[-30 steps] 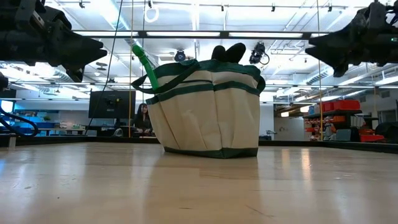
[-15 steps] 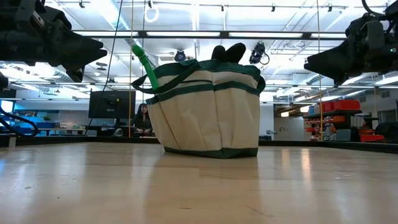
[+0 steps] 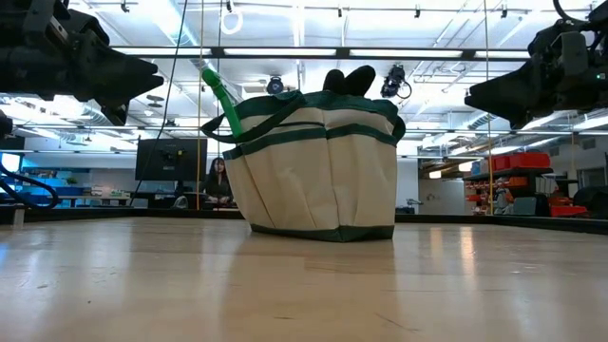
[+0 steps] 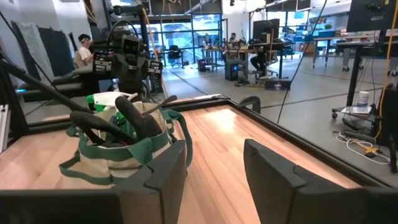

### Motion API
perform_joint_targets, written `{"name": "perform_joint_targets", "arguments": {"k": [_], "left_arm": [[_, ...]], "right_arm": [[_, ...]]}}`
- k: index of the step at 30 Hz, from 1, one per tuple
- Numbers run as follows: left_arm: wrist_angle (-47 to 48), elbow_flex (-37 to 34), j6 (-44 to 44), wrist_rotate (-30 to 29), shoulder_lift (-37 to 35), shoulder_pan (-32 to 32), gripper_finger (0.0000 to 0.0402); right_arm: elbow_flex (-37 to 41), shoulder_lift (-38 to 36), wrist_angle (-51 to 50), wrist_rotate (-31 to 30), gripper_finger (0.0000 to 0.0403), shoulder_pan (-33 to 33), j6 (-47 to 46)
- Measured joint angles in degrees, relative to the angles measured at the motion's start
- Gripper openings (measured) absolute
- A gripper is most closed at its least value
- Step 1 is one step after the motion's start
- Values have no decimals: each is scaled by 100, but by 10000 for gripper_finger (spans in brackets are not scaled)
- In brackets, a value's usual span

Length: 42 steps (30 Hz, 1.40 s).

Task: Pick & Place Garden tools in Gardening bag
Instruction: Return to Home Position

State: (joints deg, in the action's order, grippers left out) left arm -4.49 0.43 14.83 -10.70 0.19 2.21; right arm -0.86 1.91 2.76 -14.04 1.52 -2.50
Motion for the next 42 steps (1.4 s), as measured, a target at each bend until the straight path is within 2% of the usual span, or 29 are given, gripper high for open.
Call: {"name": "perform_joint_targets", "arguments": {"k": [6,10,13,22,42], "left_arm": [[48,0,-159,85,0,-2,112],[268,1,-724,1023,7,1,112],[255,2,-1220,1340,15,3,112],[205,-2,-1246,925,17,-2,112],[183,-2,-1246,883,17,-2,112]], "right_arm": [[0,0,0,0,162,0,0],[0,0,4,-2,162,0,2],[-2,0,7,-3,162,0,2],[-2,0,16,-4,162,0,4],[-3,-1,16,-4,162,0,5]]}}
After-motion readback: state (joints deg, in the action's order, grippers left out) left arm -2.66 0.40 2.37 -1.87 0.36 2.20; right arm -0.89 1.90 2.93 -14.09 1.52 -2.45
